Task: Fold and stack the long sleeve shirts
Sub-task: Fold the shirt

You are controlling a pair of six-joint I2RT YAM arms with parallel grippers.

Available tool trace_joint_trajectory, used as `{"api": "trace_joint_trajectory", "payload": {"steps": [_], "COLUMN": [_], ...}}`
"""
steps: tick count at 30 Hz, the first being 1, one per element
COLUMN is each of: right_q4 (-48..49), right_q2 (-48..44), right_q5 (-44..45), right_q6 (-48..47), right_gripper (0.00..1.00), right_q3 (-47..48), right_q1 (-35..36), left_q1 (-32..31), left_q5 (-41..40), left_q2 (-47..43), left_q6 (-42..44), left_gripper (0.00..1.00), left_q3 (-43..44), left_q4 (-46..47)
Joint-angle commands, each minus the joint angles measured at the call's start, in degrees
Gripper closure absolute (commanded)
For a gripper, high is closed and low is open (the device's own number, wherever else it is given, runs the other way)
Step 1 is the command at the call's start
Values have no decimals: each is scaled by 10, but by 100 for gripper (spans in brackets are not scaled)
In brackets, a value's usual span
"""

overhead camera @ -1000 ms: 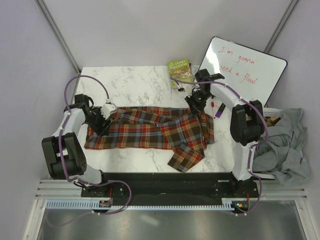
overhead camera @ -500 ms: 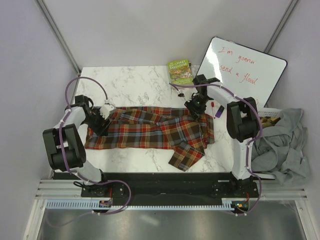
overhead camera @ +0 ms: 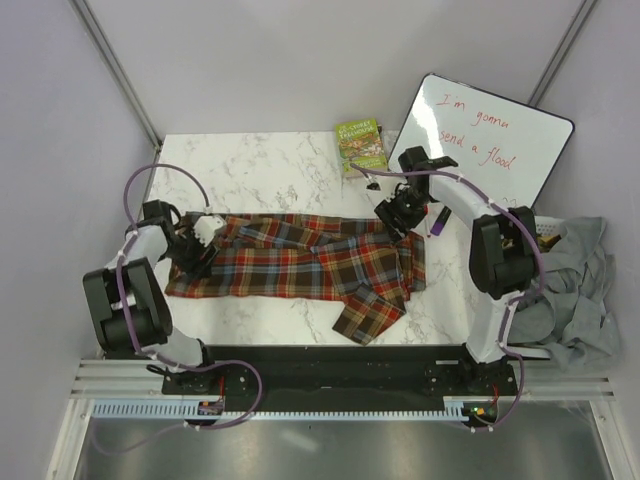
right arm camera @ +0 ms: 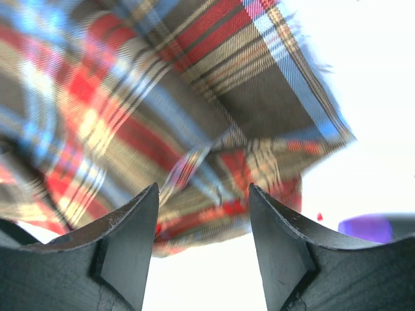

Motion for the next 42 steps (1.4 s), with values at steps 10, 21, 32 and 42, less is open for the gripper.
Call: {"api": "trace_joint_trajectory", "payload": {"steps": [10,21,32,42], "right_q4": [-16,94,108,94], "right_q2": [-216,-136,-105,-97], "right_q5": [-164,-145,-138,-147], "right_q6": [-98,-53,-34,-18], "right_gripper": [39,39,44,40], "right_q3": [-197,-232,-218,-184], "right_q1": [98,184,195,176], "left_q1": [-116,-116,-116,-116], "left_q5": [340,311,301,323], "left_q2": [-264,-401,-438,-482], "left_q6": [-153,-251,-303,-274], "left_gripper": [15,8,1,1], "left_q3": [58,4,2,-20], "left_q4": [-92,-49,-15,22]}}
